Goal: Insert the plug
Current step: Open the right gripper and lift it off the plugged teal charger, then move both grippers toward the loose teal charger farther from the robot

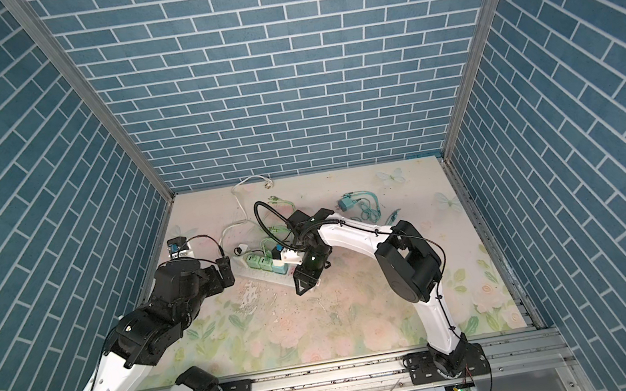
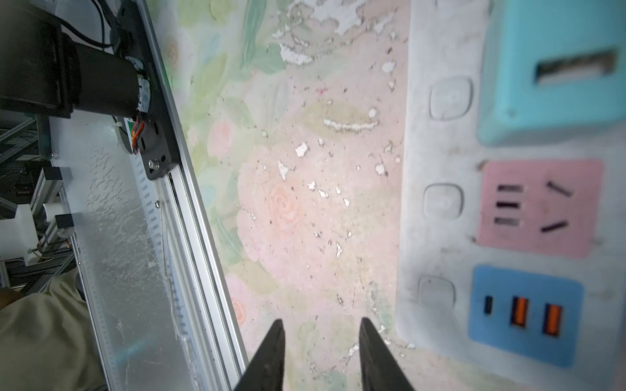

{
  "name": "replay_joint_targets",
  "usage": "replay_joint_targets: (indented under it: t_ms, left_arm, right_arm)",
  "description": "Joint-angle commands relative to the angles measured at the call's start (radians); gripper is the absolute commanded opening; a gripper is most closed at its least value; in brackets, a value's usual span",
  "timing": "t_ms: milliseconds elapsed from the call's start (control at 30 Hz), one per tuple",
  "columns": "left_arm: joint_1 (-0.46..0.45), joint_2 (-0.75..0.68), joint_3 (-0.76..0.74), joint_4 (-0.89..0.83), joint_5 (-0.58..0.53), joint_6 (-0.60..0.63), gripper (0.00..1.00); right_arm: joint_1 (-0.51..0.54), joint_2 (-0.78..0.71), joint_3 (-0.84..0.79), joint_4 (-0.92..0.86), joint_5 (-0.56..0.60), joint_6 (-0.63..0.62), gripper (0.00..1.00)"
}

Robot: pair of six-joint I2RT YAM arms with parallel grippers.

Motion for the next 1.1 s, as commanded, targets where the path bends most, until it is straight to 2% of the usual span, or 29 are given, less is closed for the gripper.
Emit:
replay_joint_targets:
  t_ms: [0,233,467,633,800,933,1067]
  left_arm:
    - [0.003,0.029,0.029,0.021,0.037,0.007,0.99]
    - [-0.033,0.266,0.160,0.072,0.105,0.067,1.00]
    - [-0.098,0.633,0.432,0.136,0.160,0.226,0.99]
    - [-0.121,0.943,0.696,0.139,0.242,0.353,1.00]
    - [-0.117,1.255,1.039,0.006,0.363,0.497,1.00]
    - [-0.115,1.468,1.324,-0.098,0.430,0.589,0.99]
    - [-0.102,1.633,1.540,-0.143,0.494,0.649,1.00]
  right_arm:
    - [-0.014,-0.100,-0.077,0.024,-0.028,-0.014,0.37]
    - [-0.101,-0.296,-0.290,0.116,-0.029,0.037,0.40]
    - [-0.286,-0.472,-0.424,0.190,0.037,0.122,0.40]
    - [-0.433,-0.575,-0.462,0.289,0.094,0.268,0.40]
    - [-0.604,-0.674,-0.520,0.356,0.134,0.420,0.42]
    - [-0.730,-0.697,-0.566,0.430,0.104,0.553,0.45]
    - [-0.793,-0.681,-0.590,0.499,0.101,0.637,0.48]
